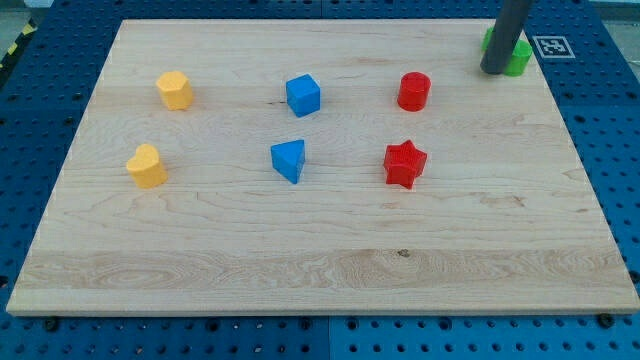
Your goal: Push the blue cube in between the yellow blocks
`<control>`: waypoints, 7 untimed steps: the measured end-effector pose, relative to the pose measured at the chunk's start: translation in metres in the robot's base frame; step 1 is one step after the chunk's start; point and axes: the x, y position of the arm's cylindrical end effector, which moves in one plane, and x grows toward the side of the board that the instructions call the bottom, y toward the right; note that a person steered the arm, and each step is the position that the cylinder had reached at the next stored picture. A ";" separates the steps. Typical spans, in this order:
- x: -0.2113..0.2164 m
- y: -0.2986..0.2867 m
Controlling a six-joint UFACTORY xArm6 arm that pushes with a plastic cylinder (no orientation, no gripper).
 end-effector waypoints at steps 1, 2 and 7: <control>0.000 0.000; 0.011 0.001; 0.008 -0.127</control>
